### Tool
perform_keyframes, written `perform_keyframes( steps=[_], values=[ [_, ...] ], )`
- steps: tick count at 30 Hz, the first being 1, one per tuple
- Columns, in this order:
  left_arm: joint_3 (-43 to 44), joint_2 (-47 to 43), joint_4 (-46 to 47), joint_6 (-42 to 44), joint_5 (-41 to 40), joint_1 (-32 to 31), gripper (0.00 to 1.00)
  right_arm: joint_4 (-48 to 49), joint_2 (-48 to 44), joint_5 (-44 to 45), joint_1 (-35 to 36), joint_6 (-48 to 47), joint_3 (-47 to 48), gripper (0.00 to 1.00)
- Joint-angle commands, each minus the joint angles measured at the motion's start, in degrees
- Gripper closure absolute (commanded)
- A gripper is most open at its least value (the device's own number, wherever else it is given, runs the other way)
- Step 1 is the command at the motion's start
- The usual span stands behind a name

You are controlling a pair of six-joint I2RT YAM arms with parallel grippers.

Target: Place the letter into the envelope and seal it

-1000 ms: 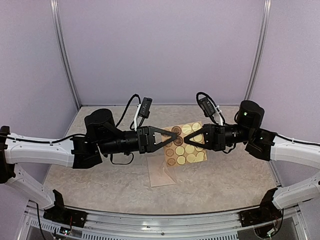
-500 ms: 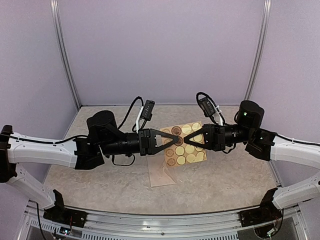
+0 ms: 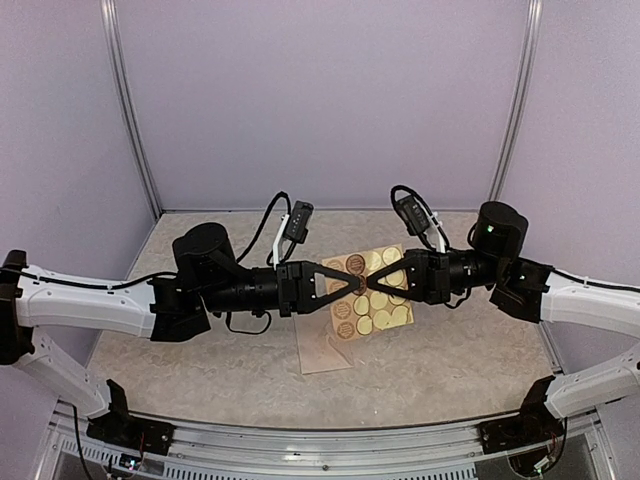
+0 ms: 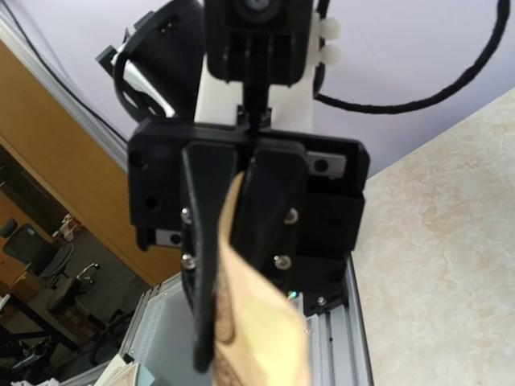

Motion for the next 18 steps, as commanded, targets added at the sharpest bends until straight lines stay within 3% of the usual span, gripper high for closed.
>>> perform_keyframes(
  steps=[1, 18],
  values=[
    [-0.4, -0.1, 5.0, 1.7, 3.7, -1.1, 1.00, 1.1, 0.5, -0.2, 0.4, -0.2, 0.7, 1.00],
    [-0.7, -0.3, 5.0, 1.8, 1.7, -0.9, 1.00, 10.1, -1.1, -5.8, 0.9, 3.6, -1.3, 1.00]
  ],
)
